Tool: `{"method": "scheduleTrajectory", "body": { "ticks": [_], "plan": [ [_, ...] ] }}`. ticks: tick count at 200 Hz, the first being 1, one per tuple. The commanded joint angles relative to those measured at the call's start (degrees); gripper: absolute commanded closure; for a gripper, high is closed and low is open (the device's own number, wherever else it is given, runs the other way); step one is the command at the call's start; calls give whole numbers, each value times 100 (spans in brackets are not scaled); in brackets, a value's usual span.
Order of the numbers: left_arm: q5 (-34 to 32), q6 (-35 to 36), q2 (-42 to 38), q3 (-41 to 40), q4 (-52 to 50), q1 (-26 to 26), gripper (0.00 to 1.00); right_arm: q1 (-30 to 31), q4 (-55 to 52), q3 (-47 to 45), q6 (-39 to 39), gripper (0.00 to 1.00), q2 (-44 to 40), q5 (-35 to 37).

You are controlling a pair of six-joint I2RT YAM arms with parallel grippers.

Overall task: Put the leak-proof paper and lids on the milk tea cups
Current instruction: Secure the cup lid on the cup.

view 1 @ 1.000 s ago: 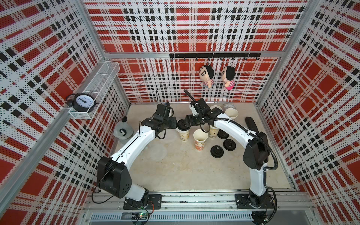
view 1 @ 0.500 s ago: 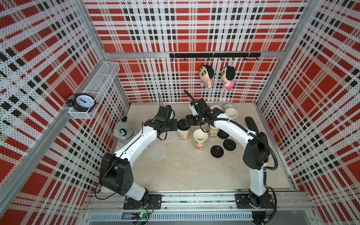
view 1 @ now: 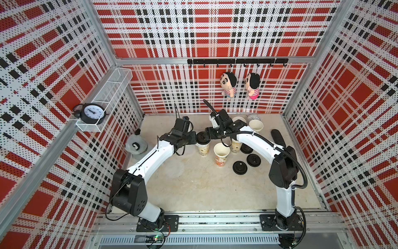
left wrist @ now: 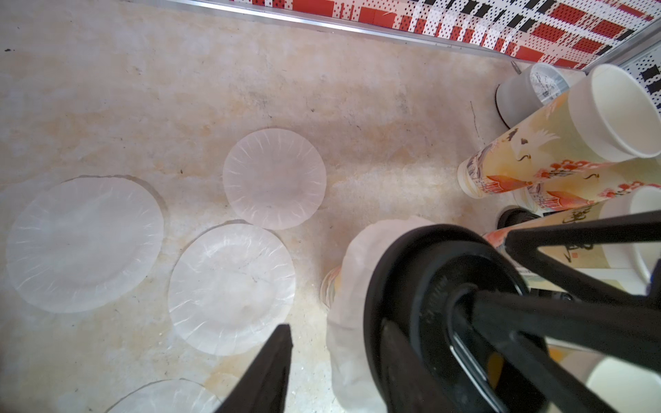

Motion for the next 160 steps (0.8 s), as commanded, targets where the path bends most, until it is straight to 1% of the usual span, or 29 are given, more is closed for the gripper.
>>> {"method": "scheduleTrajectory", "body": {
  "ticks": [1, 36, 43, 79, 128, 160],
  "plan": [
    [-84, -54, -31, -399, -235, -60, 55, 96, -716, -316, -89, 31, 157, 100],
    [-217, -119, -189, -895, -164, -234, 56, 96, -690, -405, -58, 32, 137, 101],
    [-234, -295, -221, -1006, -137, -270, 56, 96, -685, -428, -54, 32, 137, 88],
    [-231, -510, -349, -1535, 121, -443, 55, 96, -655, -520, -35, 32, 123, 74],
    [-142, -647, -164, -1936, 689, -514, 56, 96, -646, -569, 17, 32, 137, 104],
    [-143, -664, 44, -2101, 889, -518, 56, 96, -672, -559, 34, 32, 180, 125]
  ]
}}
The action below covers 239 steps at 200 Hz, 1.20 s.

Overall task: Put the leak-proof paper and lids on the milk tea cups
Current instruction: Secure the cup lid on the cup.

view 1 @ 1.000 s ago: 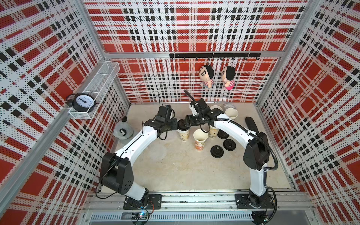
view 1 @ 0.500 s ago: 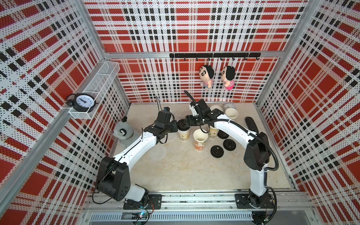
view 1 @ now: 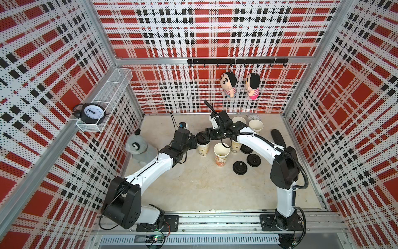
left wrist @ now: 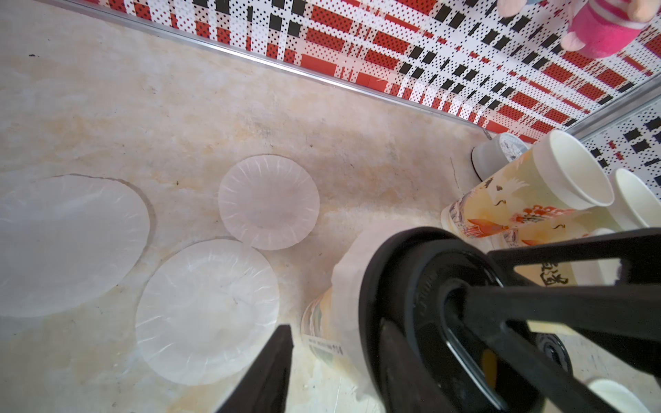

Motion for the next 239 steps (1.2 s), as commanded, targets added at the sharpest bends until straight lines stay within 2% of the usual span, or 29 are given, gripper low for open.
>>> {"method": "scheduleTrajectory", "body": {
  "ticks": [1, 57, 91, 117, 166, 188, 239],
  "plan": [
    [416, 77, 588, -517, -1061, -213, 56, 85, -915, -280, -56, 32, 281, 187],
    [397, -62, 596, -927, -800, -238, 56, 85, -959, -282, -52, 33, 294, 206],
    [405, -54, 600, -854, -819, -258, 56, 87, -976, -280, -49, 33, 287, 223],
    [297, 77, 658, -392, -1048, -250, 52, 85, -994, -302, -33, 33, 277, 263],
    [146, 452, 1018, 1005, -1527, -163, 40, 68, -1003, -311, 23, 33, 250, 303],
    [155, 569, 1187, 1524, -1643, -109, 39, 68, -1003, -310, 41, 33, 242, 301],
    [178, 569, 1192, 1930, -1767, -55, 38, 70, -976, -329, 63, 33, 233, 226]
  ]
}}
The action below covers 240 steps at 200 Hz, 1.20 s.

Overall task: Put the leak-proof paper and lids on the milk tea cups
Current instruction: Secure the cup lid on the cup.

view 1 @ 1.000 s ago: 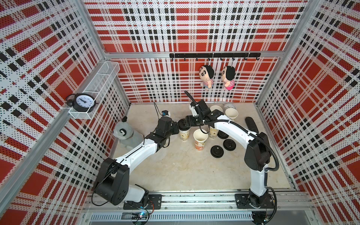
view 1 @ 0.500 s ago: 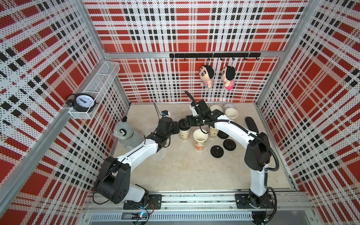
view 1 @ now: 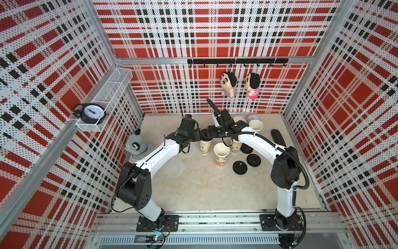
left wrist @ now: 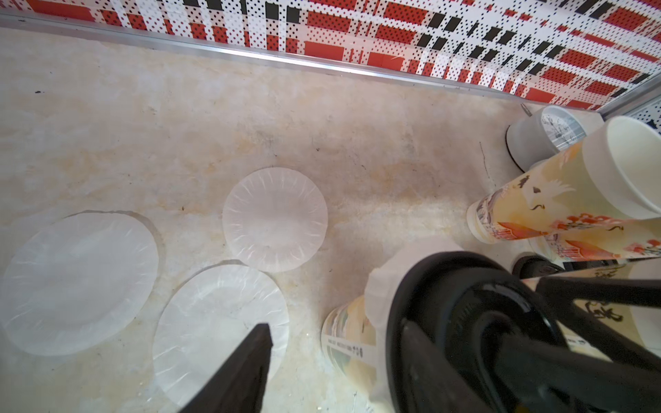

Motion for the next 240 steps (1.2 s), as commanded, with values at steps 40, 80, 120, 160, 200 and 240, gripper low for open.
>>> {"method": "scheduleTrajectory", "body": {
  "ticks": [40, 80, 120, 160, 200, 240],
  "plan": [
    [200, 99, -52, 105, -525, -37, 37, 157, -981, -375, -66, 33, 248, -231],
    [112, 307, -126, 497, -737, 26, 33, 177, -963, -402, -53, 33, 211, -234],
    [101, 387, -54, 1055, -939, 148, 32, 211, -919, -434, -40, 33, 220, -287],
    [116, 420, -48, 1405, -1014, 235, 31, 239, -928, -396, -34, 33, 205, -269],
    [173, 432, -60, 1367, -1032, 356, 31, 238, -1108, -74, -110, 31, 214, -131],
    [235, 432, -93, 1174, -1002, 421, 31, 228, -1355, 426, -195, 30, 347, 4]
  ]
}}
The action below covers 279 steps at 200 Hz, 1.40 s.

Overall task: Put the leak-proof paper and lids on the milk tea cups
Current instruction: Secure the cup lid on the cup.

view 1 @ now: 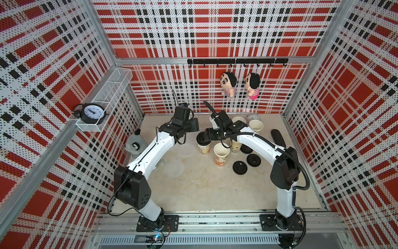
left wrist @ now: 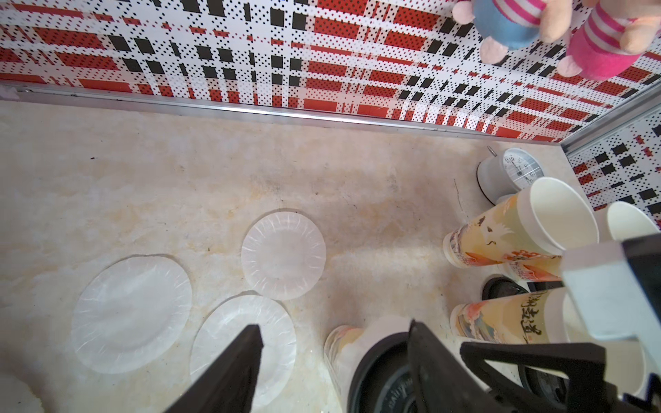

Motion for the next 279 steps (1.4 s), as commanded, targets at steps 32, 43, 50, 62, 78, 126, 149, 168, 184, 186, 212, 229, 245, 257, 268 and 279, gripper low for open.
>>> {"method": "scheduleTrajectory", "body": {
  "ticks": [32, 43, 50, 62, 78, 126, 149, 168, 184, 186, 212, 229, 245, 257, 268, 279],
  "plan": [
    [155, 51, -28, -276, 17, 126, 31, 71, -974, 477, -227, 29, 414, 236],
    [163, 25, -25, -329, 28, 148, 32, 71, -1024, 591, -245, 29, 445, 249],
    [172, 15, -25, -369, 39, 160, 32, 70, -1052, 671, -260, 29, 467, 253],
    [181, -12, -20, -434, 70, 187, 32, 62, -1081, 779, -273, 28, 495, 262],
    [196, -28, -34, -506, 96, 213, 32, 54, -1108, 916, -287, 28, 528, 238],
    [208, -57, -84, -621, 139, 249, 32, 9, -1139, 1258, -345, 28, 592, 183],
    [194, -81, -126, -690, 144, 258, 33, -21, -1093, 1371, -363, 27, 600, 106],
    [151, -138, -226, -826, 145, 258, 33, -40, -1065, 1484, -396, 27, 609, 35],
    [23, -197, -366, -1045, 122, 258, 33, -40, -1048, 1566, -421, 27, 568, -1],
    [-10, -196, -385, -1077, 102, 264, 33, -43, -1047, 1568, -422, 27, 559, -2],
    [-142, -657, -582, -1634, -85, 499, 42, -52, -965, 1371, -488, 27, 194, 48],
    [189, -892, -712, -2225, 116, 888, 47, -60, -836, 966, -521, 28, -253, 145],
    [532, -1082, -708, -2673, 447, 1184, 49, -66, -670, 430, -508, 28, -743, 233],
    [653, -1158, -586, -2837, 638, 1291, 50, -87, -545, -5, -476, 29, -1113, 289],
    [656, -1202, -387, -2871, 729, 1334, 51, -96, -454, -382, -443, 29, -1421, 344],
    [555, -1228, -171, -2827, 765, 1330, 51, -103, -385, -723, -406, 28, -1698, 411]
  ]
}}
